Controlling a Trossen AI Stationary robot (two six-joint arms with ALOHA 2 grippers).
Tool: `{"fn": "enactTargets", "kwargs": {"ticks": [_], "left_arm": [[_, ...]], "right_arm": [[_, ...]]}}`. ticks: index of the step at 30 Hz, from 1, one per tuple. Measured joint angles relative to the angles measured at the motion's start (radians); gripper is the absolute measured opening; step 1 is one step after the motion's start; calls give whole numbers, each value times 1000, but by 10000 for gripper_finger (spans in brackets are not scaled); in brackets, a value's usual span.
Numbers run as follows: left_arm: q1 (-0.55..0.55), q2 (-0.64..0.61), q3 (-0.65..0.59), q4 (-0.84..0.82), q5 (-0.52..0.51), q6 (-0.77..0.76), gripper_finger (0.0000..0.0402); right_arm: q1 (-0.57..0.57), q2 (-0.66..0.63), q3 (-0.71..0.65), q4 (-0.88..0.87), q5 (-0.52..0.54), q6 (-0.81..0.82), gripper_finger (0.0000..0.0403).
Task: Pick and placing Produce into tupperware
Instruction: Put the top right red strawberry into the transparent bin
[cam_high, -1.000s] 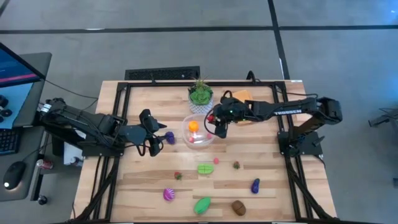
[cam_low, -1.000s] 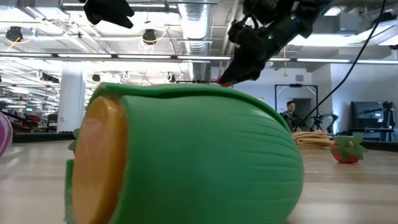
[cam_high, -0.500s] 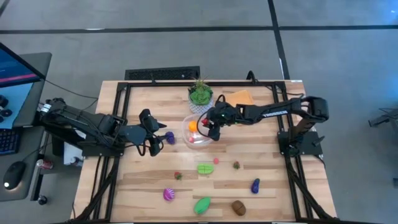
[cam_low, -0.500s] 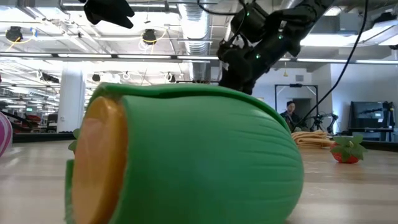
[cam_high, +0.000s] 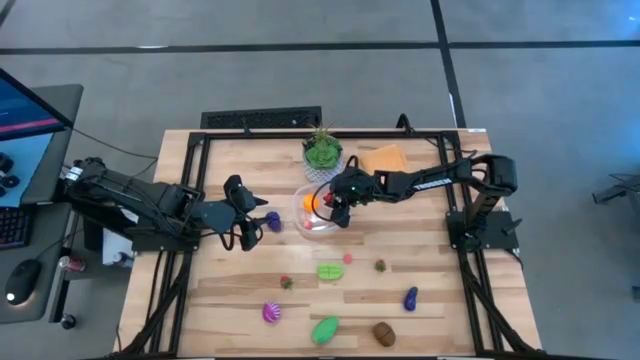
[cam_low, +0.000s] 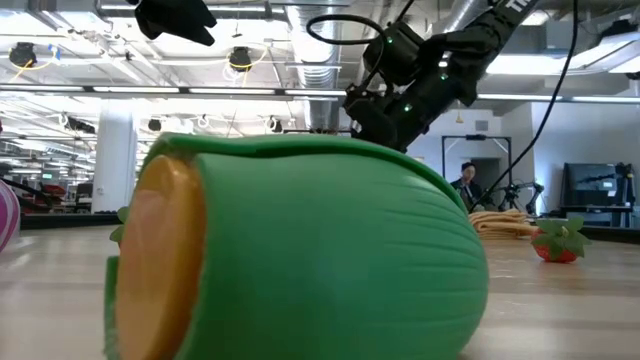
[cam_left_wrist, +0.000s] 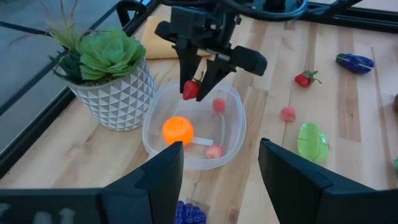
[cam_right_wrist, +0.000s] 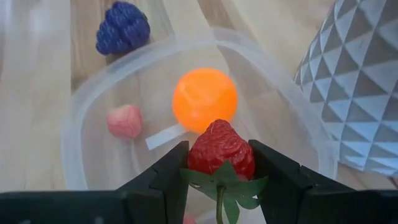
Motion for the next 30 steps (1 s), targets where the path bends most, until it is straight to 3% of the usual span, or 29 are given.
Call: {"fn": "enactTargets", "kwargs": {"ticks": [30], "left_arm": [[0,0,0,0,-4,9,199]], "right_arm": [[-29,-1,0,-1,2,28,178]]}}
